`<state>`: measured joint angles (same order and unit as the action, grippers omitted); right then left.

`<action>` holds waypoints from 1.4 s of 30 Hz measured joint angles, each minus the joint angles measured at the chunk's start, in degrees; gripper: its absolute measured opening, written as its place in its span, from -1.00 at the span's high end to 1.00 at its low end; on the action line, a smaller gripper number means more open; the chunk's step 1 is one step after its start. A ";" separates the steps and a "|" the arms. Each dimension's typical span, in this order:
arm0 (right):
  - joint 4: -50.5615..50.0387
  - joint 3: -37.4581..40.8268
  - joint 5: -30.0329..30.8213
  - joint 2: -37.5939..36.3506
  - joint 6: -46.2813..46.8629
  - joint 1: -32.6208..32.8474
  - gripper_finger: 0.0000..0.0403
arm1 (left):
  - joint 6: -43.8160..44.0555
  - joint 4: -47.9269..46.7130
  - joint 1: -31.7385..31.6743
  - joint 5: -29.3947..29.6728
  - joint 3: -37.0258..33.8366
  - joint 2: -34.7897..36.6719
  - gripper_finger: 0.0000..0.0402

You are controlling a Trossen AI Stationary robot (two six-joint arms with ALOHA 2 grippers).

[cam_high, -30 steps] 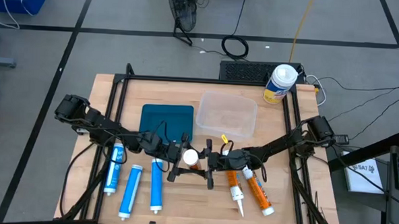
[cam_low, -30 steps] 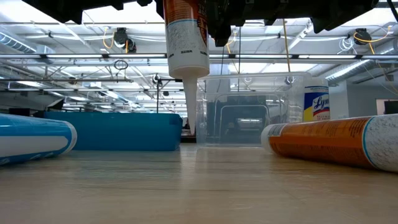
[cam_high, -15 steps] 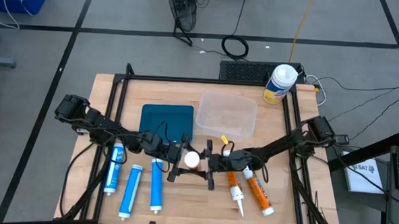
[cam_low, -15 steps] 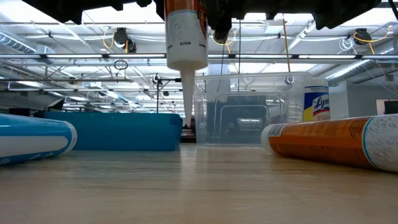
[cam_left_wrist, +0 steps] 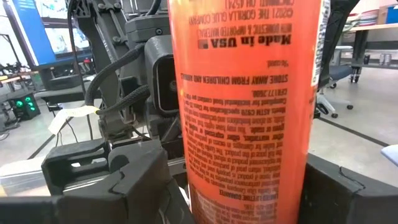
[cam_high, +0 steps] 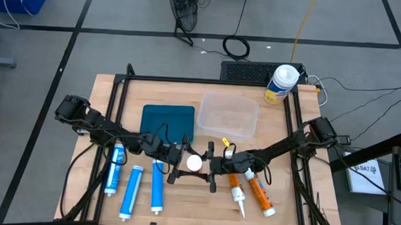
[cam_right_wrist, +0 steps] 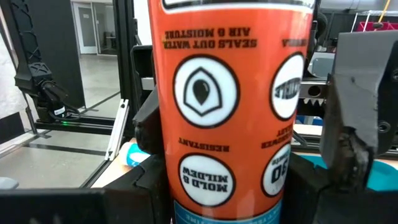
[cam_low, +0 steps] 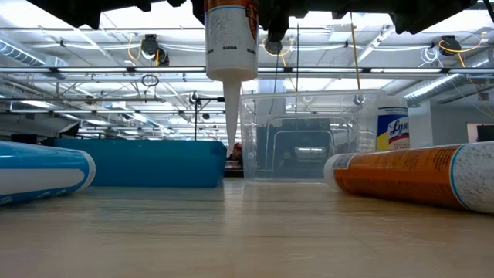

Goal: Pick & place silicon tubes, Sealant and Lysol wipes
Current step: Put the top right orange sealant into the blue bin

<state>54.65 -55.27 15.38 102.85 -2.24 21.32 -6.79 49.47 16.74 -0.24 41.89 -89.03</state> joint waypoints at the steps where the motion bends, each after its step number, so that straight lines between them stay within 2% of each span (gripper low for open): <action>1: 0.00 0.00 -0.03 0.00 0.00 0.00 0.05 | -0.02 0.04 0.08 0.19 0.00 0.00 -0.46; 23: -0.31 0.00 -0.36 0.00 -0.02 0.02 0.05 | -2.43 1.18 0.82 -0.97 0.00 0.04 -0.46; 26: -0.35 0.00 -0.35 0.00 -0.04 0.02 0.05 | -6.11 1.16 1.64 -0.97 -0.02 0.04 -0.36; 30: -0.81 0.04 -0.23 0.00 -0.66 0.04 0.07 | -7.24 0.74 2.28 -0.71 -0.04 0.03 -0.04; 33: -0.68 0.04 -0.23 0.00 -0.64 0.04 0.09 | -7.28 0.72 2.33 -0.73 -0.07 0.03 -0.01; 42: -1.36 0.02 -0.25 -0.04 0.18 0.02 -0.24 | -7.76 -2.92 2.84 -0.51 -0.11 1.43 -0.01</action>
<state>53.30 -55.24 15.14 102.80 -2.06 21.34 -14.54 46.56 19.58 -0.75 41.78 -87.60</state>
